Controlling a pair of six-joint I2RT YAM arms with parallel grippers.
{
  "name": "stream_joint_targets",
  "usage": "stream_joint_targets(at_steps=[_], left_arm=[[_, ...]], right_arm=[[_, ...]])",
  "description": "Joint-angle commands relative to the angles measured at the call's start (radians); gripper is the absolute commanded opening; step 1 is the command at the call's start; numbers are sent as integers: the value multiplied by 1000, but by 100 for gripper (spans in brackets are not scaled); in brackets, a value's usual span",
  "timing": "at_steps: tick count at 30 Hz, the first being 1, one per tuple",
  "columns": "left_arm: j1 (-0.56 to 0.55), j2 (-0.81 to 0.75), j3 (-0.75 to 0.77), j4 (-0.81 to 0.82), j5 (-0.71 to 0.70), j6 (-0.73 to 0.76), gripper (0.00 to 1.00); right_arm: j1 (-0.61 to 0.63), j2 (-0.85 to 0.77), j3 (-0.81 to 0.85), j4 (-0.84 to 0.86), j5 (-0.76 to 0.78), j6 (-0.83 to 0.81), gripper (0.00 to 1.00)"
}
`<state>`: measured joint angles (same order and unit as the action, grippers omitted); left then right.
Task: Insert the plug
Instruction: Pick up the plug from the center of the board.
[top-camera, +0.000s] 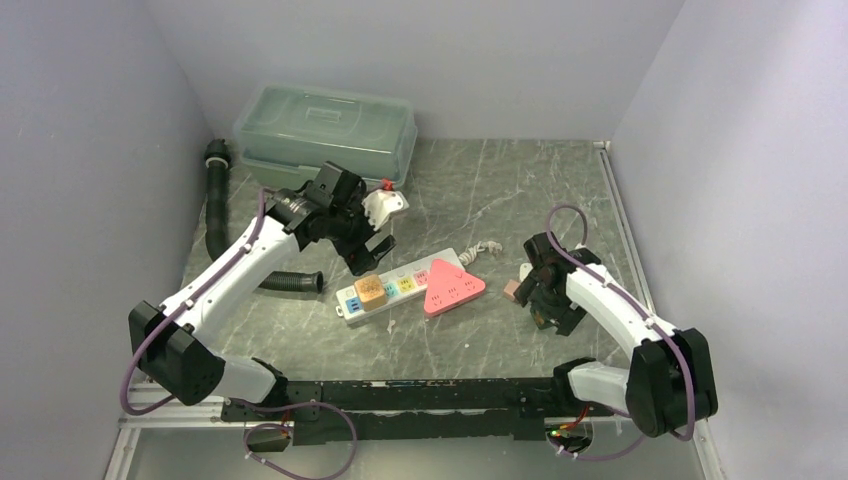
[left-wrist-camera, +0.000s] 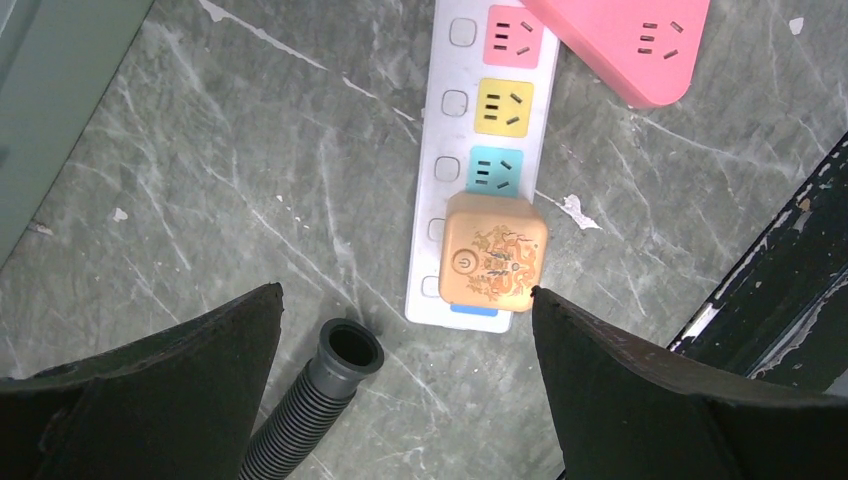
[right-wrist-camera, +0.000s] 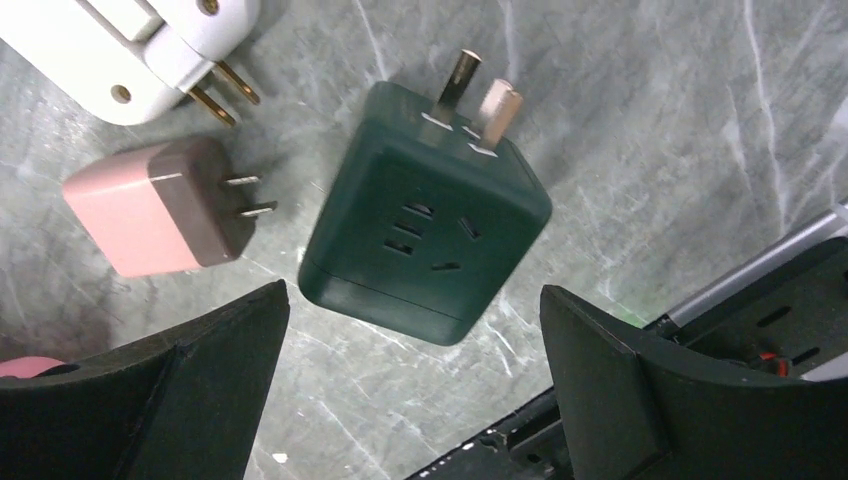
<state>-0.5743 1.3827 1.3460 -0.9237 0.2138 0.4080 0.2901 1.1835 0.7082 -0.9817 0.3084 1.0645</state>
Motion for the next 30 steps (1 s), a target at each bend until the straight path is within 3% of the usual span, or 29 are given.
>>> stream_joint_targets(at_steps=[1,9,17,20,25,30], left_arm=[[21,-22,50,-14,35,29,100],[29,-38,44,-40,45,47,100],[30,-66,33,-60,67,37,100],[30,-85,25,-55,86,29,100],[35,-141,9,-12,176,80,100],[36,-236,-61,96,267,268,100]], right_arm=[[-6,26,3,73,35,33,100],[-20,44,-11,108,119,34,95],[-28,24,8,140,150,-16,49],[-26,-19,43,116,152,-61,41],[-15,-150,126,120,-9,-231,26],[25,-208,274,157,-284,-412,26]])
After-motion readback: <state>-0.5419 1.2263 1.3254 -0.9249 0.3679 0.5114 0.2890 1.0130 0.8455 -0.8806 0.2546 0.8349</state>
